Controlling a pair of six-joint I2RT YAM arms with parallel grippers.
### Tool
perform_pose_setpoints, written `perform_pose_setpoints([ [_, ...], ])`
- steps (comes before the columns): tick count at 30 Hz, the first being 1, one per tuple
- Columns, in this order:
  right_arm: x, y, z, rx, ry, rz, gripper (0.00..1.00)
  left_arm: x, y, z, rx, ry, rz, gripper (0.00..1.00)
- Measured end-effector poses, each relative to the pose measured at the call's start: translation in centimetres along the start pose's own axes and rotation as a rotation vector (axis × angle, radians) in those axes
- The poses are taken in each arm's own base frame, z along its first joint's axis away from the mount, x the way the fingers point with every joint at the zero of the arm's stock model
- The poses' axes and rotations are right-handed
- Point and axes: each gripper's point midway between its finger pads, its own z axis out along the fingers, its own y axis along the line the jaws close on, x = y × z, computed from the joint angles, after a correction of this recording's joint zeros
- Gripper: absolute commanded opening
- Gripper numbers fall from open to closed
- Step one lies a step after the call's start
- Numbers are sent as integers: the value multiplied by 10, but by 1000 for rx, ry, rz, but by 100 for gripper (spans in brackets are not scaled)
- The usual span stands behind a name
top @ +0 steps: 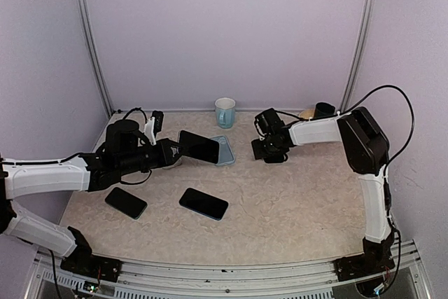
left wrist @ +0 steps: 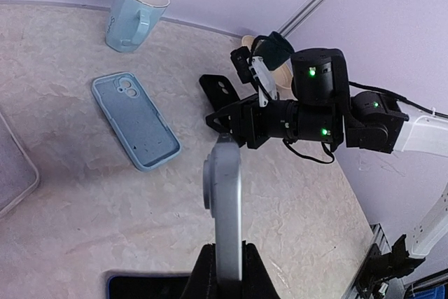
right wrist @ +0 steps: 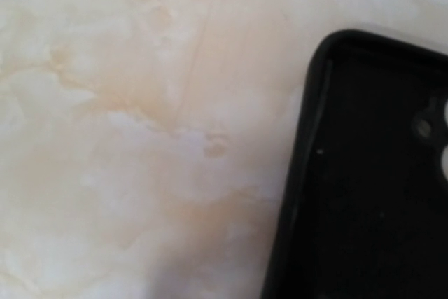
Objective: Put the phone into the phone case
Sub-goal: Pick up the phone case from the center of the board.
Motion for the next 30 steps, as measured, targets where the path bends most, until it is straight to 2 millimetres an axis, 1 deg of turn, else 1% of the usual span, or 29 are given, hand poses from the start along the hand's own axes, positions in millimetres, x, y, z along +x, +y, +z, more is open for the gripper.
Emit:
perform_pose_setpoints([
  [3,2,0,2,-3,6,-3,44,0,0,0,1,-1,0,0],
  [9,2,0,3,-11,7,-4,25,-1,-1,0,2,-3,0,0],
  [11,2,0,3,-16,8,-5,20,-1,-1,0,3,-3,0,0],
  [16,3,1,3,-25,2,-22,11,-1,-1,0,3,-3,0,0],
  [20,9,2,-2,-53,-1,-45,0,0,-1,0,3,-1,0,0],
  [24,19,9,-11,-114,13,-97,0,1,-1,2,7,4,-1,0],
  [30,37,13,-26,-173,39,-169,0,2,0,3,7,5,-1,0],
])
